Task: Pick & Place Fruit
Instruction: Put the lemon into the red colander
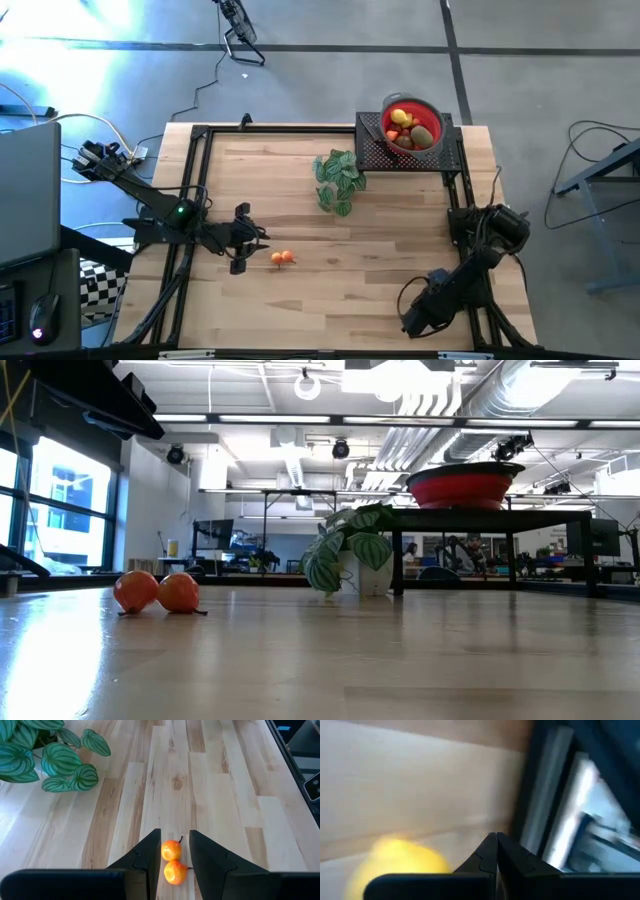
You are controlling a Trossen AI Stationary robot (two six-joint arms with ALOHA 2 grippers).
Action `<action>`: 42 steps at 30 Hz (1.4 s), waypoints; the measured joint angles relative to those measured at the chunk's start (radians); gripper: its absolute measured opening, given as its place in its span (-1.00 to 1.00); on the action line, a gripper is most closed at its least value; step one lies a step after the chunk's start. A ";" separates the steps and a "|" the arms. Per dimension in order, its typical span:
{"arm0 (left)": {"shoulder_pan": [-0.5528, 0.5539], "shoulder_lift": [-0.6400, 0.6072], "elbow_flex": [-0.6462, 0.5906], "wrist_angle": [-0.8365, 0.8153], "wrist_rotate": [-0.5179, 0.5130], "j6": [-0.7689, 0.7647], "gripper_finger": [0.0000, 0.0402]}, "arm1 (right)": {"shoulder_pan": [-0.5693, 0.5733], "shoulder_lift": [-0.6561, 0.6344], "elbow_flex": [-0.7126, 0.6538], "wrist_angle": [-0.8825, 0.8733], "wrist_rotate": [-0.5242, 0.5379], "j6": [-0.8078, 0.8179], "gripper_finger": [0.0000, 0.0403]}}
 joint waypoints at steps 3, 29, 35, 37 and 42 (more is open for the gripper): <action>0.000 0.000 0.000 0.000 0.000 0.001 -0.51 | -0.010 -0.011 0.009 0.031 0.117 0.043 -0.99; 0.000 0.000 0.000 -0.001 0.002 -0.017 -0.51 | -0.281 -0.171 0.019 0.197 0.821 -0.170 -0.99; 0.000 0.000 0.000 -0.056 0.005 -0.078 -0.51 | -0.310 -0.256 0.019 0.248 0.896 -0.328 -0.99; 0.000 0.000 0.000 -0.081 0.013 -0.102 -0.51 | -0.309 -0.285 0.019 0.345 0.906 -0.412 -0.99; 0.000 0.000 0.000 -0.105 0.020 -0.137 -0.51 | -0.291 -0.299 0.019 0.650 0.860 -0.611 -0.99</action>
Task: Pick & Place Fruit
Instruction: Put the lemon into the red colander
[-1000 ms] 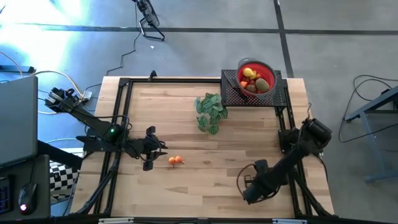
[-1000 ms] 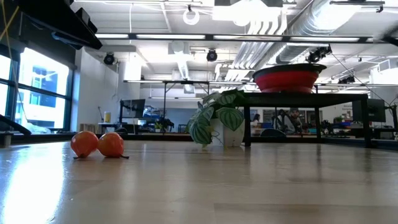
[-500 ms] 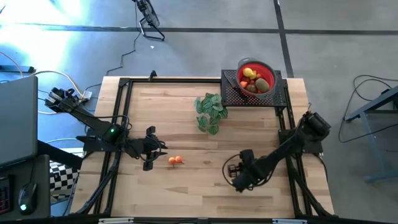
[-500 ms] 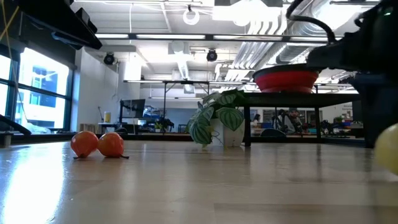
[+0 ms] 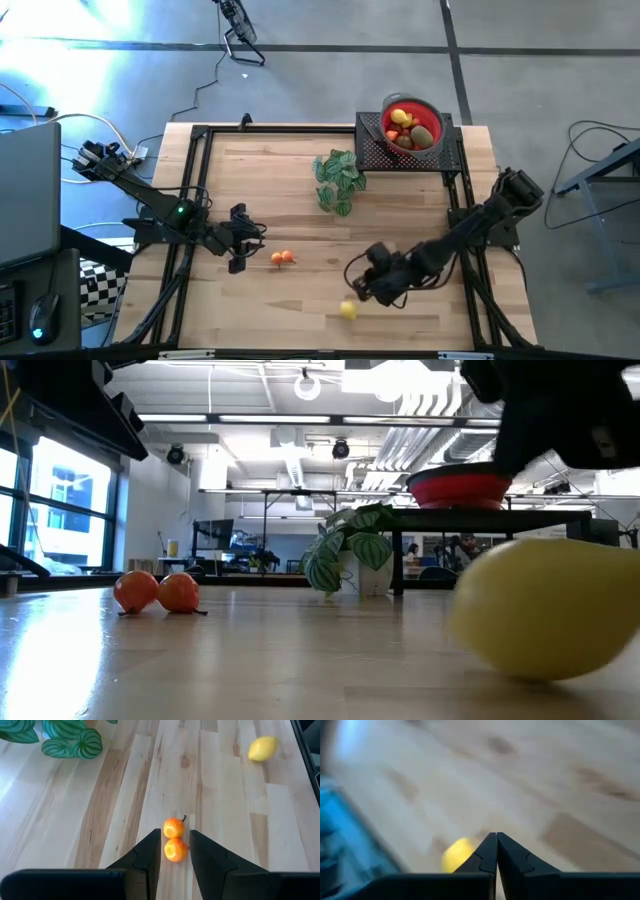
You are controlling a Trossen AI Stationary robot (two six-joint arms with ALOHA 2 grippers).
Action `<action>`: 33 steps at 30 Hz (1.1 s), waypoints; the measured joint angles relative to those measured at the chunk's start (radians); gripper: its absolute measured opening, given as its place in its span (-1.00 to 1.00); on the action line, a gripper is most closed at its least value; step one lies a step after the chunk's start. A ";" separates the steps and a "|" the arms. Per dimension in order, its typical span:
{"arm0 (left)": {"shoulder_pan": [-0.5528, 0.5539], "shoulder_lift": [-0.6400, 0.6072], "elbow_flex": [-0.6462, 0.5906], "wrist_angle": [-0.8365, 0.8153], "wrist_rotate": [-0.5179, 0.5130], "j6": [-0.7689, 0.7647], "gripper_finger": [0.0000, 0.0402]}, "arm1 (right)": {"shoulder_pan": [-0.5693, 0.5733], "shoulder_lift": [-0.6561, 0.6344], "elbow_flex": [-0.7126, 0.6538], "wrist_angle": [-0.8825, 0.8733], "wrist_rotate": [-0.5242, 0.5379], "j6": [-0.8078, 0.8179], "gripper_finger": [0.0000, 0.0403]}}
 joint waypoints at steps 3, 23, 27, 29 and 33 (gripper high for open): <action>0.000 0.000 0.000 0.000 0.000 -0.002 -0.51 | 0.005 0.032 0.001 0.149 0.000 -0.059 -0.99; 0.000 0.000 0.000 -0.007 0.016 -0.026 -0.51 | 0.024 0.163 0.000 0.438 -0.011 -0.189 -0.98; 0.000 0.000 0.000 -0.007 0.016 -0.026 -0.51 | 0.029 0.163 0.000 0.470 -0.005 -0.236 -0.98; 0.000 0.000 0.000 -0.007 0.016 -0.026 -0.51 | 0.028 0.163 0.000 0.487 0.000 -0.257 -0.98; 0.000 0.000 0.000 -0.007 0.016 -0.026 -0.51 | 0.028 0.163 0.000 0.518 -0.005 -0.296 -0.98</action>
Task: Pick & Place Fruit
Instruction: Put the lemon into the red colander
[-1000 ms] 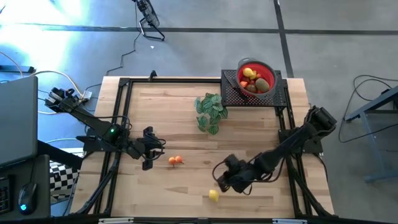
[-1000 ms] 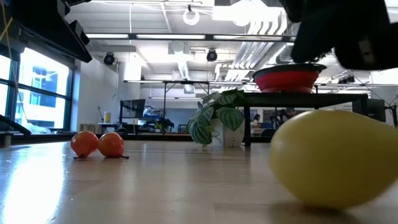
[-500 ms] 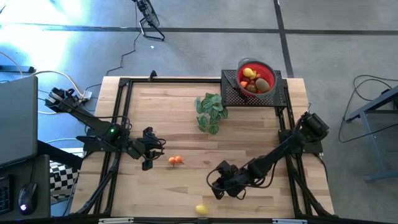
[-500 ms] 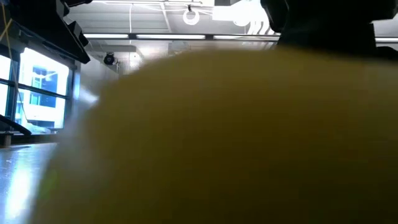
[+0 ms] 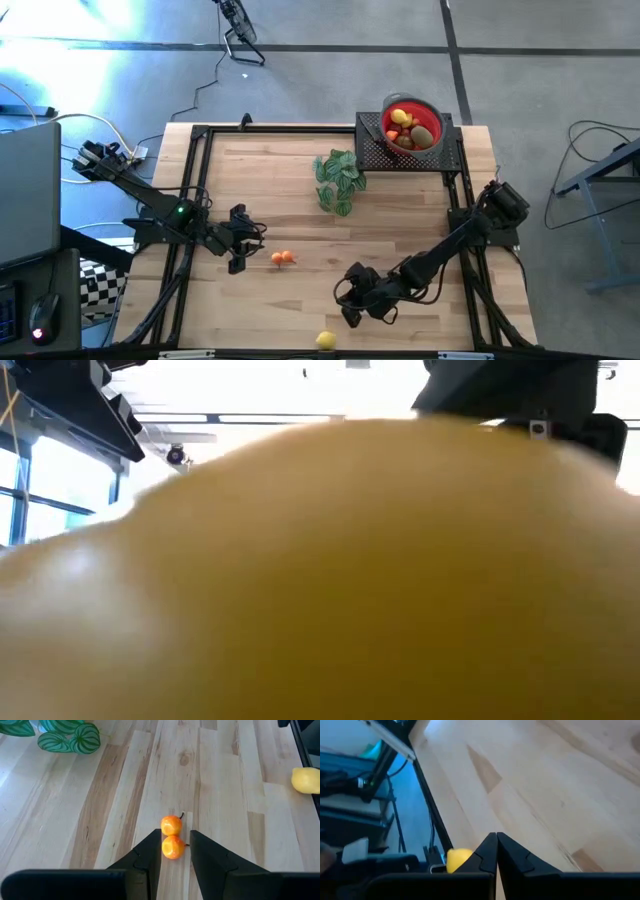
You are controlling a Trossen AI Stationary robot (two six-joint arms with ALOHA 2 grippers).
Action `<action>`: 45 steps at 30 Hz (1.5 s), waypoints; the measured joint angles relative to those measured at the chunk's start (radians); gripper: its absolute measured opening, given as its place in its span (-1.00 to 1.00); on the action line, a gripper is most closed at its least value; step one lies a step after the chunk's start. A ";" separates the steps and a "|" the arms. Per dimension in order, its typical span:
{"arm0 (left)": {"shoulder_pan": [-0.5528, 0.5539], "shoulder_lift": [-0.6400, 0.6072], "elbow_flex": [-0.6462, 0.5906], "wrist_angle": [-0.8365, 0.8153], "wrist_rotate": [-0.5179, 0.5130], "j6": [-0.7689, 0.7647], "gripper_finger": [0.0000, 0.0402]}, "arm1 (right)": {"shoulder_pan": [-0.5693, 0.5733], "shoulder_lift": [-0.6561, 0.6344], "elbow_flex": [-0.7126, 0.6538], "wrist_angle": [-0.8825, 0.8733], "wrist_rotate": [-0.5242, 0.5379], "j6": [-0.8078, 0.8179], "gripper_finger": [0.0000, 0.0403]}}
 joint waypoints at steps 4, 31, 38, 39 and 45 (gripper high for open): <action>0.000 0.000 0.000 0.000 0.000 0.000 -0.51 | 0.000 0.000 0.000 0.018 -0.065 -0.018 -0.98; -0.001 0.282 0.002 0.400 0.187 0.015 -0.51 | -0.024 -0.002 0.000 0.053 0.188 -0.497 -0.99; -0.064 0.436 0.001 0.535 0.224 0.086 -0.51 | -0.045 -0.003 0.000 0.052 0.237 -0.518 -0.99; -0.076 0.452 0.001 0.559 0.224 0.107 -0.51 | -0.045 -0.003 0.000 0.052 0.236 -0.520 -0.99; -0.120 0.515 0.001 0.740 0.225 0.259 -0.51 | -0.041 -0.003 0.000 0.051 0.233 -0.526 -0.99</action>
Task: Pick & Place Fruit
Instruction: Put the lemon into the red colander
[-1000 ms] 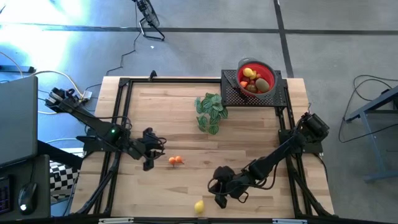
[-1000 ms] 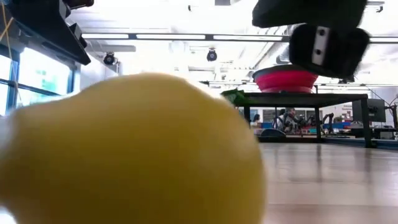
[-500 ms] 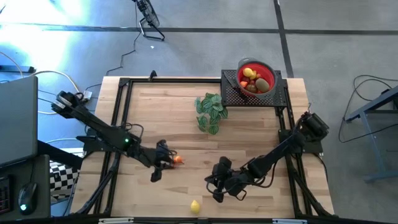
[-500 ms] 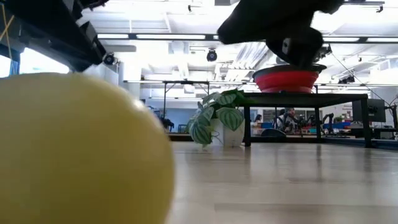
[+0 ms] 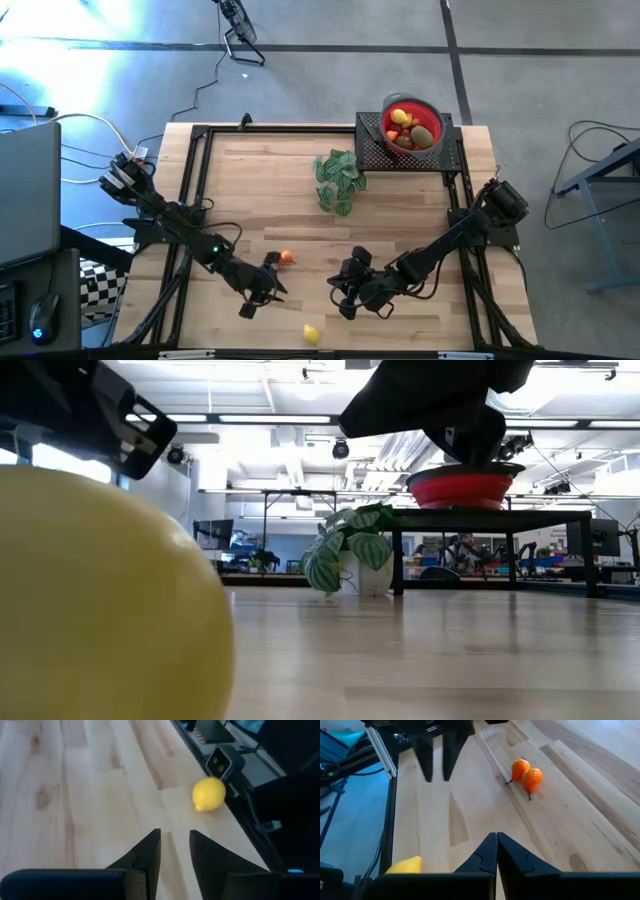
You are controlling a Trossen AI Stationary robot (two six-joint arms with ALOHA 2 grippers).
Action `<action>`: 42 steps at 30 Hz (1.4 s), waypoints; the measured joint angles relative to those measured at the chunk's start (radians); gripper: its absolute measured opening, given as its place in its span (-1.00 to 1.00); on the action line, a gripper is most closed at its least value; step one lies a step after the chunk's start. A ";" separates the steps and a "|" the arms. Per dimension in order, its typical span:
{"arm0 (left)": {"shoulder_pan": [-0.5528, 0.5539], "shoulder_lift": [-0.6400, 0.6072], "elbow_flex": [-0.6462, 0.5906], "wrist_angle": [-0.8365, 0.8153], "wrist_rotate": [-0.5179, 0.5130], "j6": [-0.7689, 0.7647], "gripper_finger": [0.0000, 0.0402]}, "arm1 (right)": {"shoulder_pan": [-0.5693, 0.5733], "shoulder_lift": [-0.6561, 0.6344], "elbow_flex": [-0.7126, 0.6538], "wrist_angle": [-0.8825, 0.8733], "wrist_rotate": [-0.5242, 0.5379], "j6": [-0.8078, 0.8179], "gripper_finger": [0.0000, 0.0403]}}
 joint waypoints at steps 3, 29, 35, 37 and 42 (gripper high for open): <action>0.003 0.002 0.000 0.006 -0.002 0.016 -0.51 | 0.002 -0.004 0.000 -0.003 -0.001 -0.004 -0.99; 0.009 0.131 -0.001 0.242 0.138 -0.040 -0.99 | 0.013 -0.013 0.000 -0.018 -0.030 -0.008 -0.99; -0.005 0.135 -0.001 0.256 0.124 0.032 -0.99 | 0.028 -0.013 0.000 -0.023 -0.060 -0.007 -0.99; -0.023 0.135 0.000 0.299 0.099 0.059 -0.99 | 0.032 -0.013 0.000 -0.023 -0.057 -0.006 -0.99; -0.040 0.134 0.039 0.276 0.022 0.074 -1.00 | 0.035 -0.014 0.000 -0.017 -0.051 -0.006 -0.99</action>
